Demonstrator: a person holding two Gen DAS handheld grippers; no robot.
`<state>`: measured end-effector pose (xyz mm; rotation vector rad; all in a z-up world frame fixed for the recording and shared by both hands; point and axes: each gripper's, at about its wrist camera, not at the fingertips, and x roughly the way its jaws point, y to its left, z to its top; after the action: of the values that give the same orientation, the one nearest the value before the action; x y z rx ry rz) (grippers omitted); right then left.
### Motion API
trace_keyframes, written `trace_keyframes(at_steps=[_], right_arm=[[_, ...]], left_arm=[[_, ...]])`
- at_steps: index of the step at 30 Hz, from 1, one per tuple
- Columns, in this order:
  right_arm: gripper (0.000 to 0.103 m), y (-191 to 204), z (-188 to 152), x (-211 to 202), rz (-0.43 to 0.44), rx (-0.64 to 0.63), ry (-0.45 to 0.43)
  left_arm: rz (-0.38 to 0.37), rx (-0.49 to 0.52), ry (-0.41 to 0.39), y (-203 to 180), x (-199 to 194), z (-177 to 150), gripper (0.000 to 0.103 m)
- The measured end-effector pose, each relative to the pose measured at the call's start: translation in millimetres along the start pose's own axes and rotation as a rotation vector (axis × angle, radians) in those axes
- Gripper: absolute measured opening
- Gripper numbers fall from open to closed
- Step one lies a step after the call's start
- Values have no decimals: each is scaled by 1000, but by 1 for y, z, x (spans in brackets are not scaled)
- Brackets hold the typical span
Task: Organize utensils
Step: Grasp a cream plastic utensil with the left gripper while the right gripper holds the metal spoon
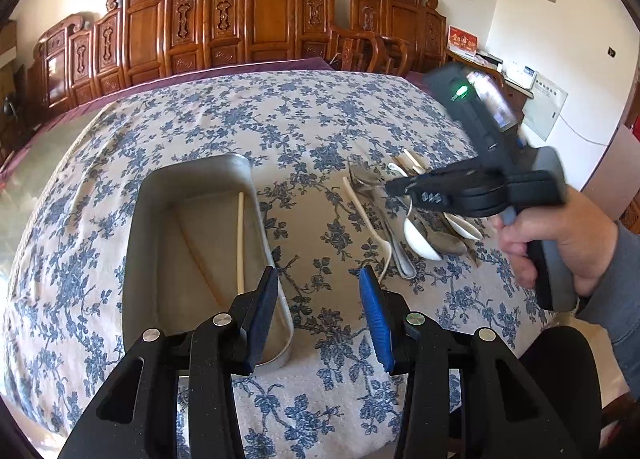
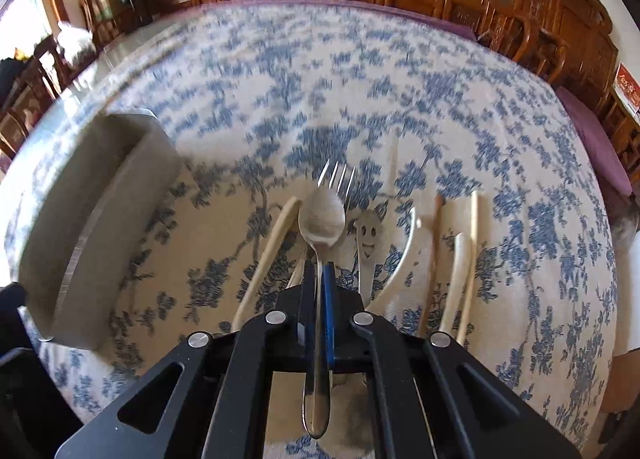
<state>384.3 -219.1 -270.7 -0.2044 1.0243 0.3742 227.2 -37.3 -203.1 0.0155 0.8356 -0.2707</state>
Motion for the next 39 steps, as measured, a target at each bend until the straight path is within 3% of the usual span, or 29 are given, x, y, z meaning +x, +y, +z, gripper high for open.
trace_keyframes(at_steps=[6, 13, 17, 29, 34, 39], right_arm=[[5, -11, -21, -44, 46, 15, -71], [5, -34, -69, -81, 44, 27, -100], [5, -49, -84, -88, 37, 48, -115], [5, -71, -98, -81, 51, 89, -90], [5, -75, -97, -84, 60, 109, -103], [5, -80, -96, -88, 65, 127, -106]], left_arm=[[-12, 11, 22, -16, 3, 4, 40], [-6, 56, 54, -33, 13, 7, 40], [-30, 56, 93, -40, 32, 14, 39], [-42, 19, 225, -42, 105, 55, 24], [-60, 0, 275, -49, 127, 57, 19], [-23, -2, 301, -52, 140, 55, 13]])
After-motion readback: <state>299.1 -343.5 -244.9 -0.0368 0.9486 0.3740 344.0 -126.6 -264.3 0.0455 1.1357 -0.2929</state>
